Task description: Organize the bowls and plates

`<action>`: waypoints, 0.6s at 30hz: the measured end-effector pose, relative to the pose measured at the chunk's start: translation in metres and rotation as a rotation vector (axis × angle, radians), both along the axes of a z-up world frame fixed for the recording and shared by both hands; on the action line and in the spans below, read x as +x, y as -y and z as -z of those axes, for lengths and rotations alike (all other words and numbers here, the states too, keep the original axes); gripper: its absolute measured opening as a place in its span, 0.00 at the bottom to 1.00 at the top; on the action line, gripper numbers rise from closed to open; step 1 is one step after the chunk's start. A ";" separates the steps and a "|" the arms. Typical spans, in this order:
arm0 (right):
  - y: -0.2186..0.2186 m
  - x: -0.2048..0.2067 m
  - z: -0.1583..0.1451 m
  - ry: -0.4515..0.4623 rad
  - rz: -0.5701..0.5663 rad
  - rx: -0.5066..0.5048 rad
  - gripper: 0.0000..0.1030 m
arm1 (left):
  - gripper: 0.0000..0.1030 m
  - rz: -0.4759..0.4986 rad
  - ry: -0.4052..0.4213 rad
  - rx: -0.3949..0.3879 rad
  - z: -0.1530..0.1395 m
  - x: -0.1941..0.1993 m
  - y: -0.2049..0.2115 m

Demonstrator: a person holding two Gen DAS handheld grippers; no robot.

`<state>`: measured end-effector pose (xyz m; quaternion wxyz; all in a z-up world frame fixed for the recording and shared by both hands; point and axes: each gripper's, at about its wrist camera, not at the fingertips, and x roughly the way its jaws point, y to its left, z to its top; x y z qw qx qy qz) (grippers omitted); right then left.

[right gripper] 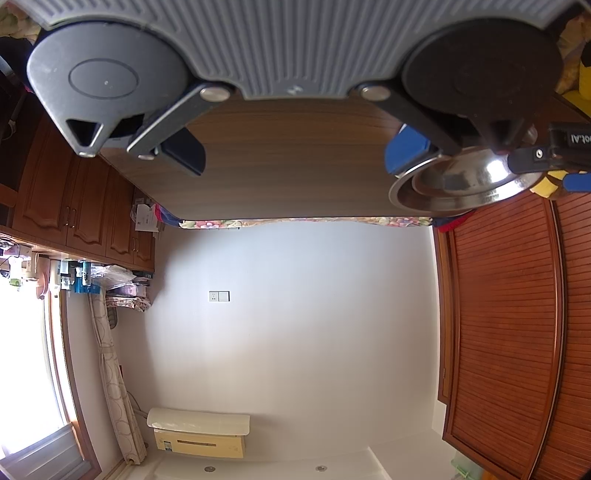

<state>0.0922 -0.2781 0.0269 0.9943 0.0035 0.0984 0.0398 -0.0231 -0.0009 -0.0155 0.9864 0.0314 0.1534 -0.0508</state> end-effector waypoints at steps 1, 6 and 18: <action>0.000 0.000 0.000 -0.001 0.000 0.000 1.00 | 1.00 0.000 0.000 -0.001 0.000 0.000 0.000; 0.000 0.000 0.000 0.000 -0.001 0.001 1.00 | 1.00 0.000 0.000 0.000 0.000 0.000 0.000; -0.001 0.001 0.000 -0.001 0.000 -0.001 1.00 | 1.00 -0.002 0.003 0.005 0.000 -0.002 0.002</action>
